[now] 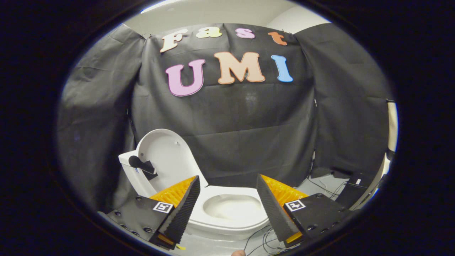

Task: Open the toilet lid.

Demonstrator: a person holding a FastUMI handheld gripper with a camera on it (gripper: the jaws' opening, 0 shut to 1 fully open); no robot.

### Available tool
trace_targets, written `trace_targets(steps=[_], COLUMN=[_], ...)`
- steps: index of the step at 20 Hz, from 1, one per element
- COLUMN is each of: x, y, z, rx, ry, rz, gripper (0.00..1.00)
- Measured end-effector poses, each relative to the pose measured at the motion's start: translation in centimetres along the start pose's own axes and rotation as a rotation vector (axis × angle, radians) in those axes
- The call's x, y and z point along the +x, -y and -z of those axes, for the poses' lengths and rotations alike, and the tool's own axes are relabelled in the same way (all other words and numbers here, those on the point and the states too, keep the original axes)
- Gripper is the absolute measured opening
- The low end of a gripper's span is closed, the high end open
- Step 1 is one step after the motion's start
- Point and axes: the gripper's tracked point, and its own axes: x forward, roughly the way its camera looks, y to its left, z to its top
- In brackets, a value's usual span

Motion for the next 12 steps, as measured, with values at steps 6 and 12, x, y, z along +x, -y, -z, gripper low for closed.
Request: trace_targets(steps=[6, 12], x=[-0.44, -0.27], y=[0.64, 0.76], z=[-1.08, -0.97], rx=[-0.011, 0.009], ry=[0.053, 0.044], rz=[-0.007, -0.007], gripper=[0.98, 0.98])
